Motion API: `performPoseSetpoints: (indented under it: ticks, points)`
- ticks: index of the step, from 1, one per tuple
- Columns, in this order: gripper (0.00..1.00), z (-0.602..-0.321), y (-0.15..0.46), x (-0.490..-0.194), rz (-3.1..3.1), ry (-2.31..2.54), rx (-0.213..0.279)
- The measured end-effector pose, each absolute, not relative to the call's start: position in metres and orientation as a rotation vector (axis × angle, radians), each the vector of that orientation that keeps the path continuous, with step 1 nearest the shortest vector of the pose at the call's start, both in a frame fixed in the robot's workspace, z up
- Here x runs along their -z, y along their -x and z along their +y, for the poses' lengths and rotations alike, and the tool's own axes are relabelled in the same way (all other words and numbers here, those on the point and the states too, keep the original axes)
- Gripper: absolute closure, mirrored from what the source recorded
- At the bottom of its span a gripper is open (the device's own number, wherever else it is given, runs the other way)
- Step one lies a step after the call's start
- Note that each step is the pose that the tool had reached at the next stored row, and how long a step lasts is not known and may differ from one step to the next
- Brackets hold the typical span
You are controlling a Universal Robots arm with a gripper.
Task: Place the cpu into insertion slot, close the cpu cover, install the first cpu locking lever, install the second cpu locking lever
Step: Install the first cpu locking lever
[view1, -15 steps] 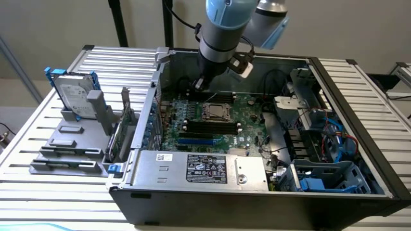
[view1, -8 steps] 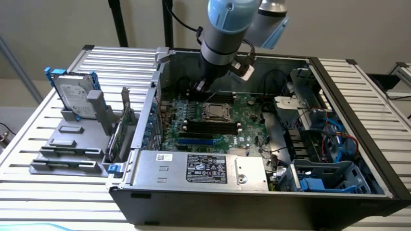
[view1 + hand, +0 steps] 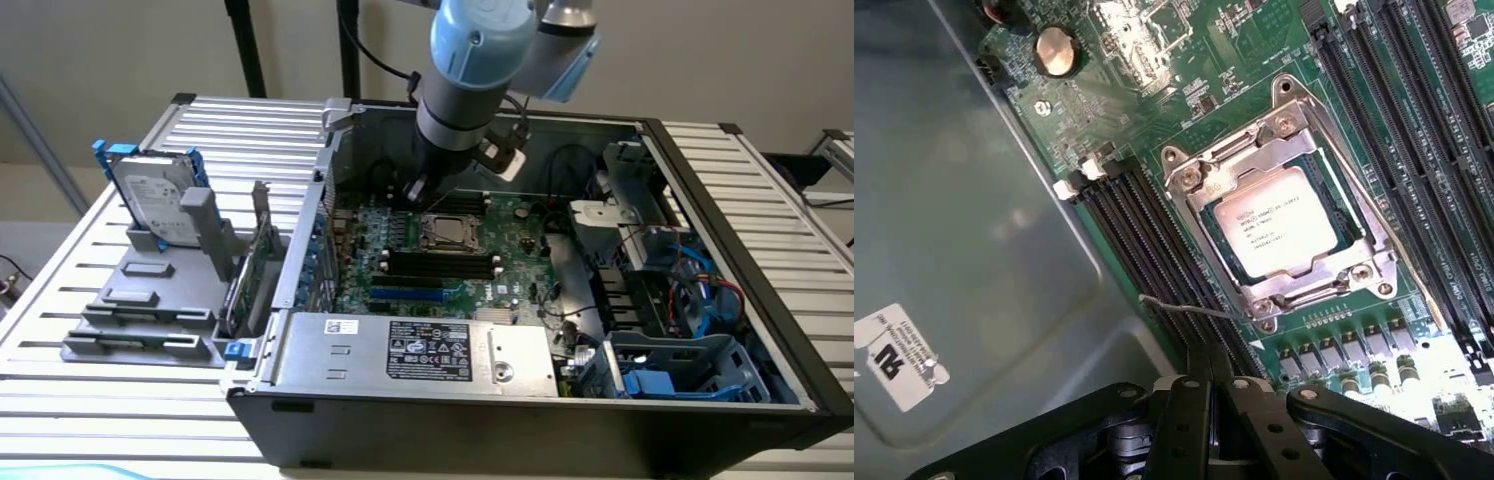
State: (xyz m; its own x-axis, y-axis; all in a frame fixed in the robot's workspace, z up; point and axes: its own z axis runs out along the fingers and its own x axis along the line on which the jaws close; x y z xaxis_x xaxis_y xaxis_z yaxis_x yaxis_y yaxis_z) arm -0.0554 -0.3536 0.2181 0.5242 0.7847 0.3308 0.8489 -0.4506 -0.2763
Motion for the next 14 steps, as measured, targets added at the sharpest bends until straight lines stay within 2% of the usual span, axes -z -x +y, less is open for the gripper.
performPoseSetpoints:
  ticks: [6,14]
  points:
    - [0.89,-0.353,0.055,-0.208,-1.342,2.364,0.214]
    - [0.89,-0.352,0.055,-0.202,-1.348,2.383,0.185]
